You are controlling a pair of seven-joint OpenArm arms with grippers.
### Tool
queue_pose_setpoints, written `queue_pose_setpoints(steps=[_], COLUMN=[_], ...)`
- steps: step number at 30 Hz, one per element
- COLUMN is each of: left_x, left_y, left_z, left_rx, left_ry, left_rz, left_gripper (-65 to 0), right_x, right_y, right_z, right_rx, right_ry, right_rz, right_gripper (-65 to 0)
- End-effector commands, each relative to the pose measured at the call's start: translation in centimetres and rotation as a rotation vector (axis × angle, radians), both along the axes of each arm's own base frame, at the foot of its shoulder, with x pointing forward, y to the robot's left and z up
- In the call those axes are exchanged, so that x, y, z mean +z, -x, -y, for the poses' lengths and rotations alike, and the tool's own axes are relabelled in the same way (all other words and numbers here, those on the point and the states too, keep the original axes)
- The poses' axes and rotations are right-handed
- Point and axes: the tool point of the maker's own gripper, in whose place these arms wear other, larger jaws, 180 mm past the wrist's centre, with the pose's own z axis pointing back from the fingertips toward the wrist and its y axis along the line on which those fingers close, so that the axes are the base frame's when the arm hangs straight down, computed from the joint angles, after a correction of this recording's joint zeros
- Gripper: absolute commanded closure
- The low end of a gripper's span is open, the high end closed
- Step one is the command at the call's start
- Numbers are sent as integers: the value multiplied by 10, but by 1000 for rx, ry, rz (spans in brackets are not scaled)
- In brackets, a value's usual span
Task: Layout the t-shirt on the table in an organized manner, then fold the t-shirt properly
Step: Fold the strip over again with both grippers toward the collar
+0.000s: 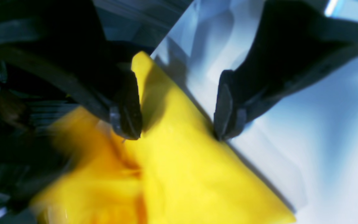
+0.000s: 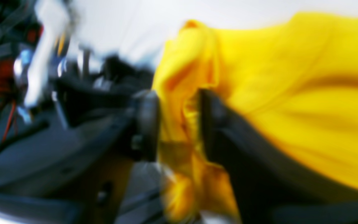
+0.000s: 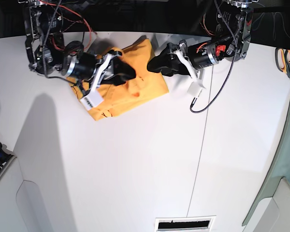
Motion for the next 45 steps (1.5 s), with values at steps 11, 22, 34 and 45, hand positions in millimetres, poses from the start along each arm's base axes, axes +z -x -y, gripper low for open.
queue_pose_setpoints(steps=[11,22,34,45], left_x=[27,72,71,-7], left_y=[-20,-32,4,0], left_z=[-45,-40,88,65], left_rx=[112,37,-363,-360], left_ry=[25,59,-69,-161], left_rz=[29,146,316,112], left_gripper=[-404,-290,-13,-13], right_x=[77,96,37,-24], right_y=[-48,-114,-169,-137], right_z=[7,100,93,73], right_rx=[-61,-360,-342,-131], right_ry=[-49,77,92,263], right_rz=[292,414,264,144], right_gripper=[-252,0,0,0])
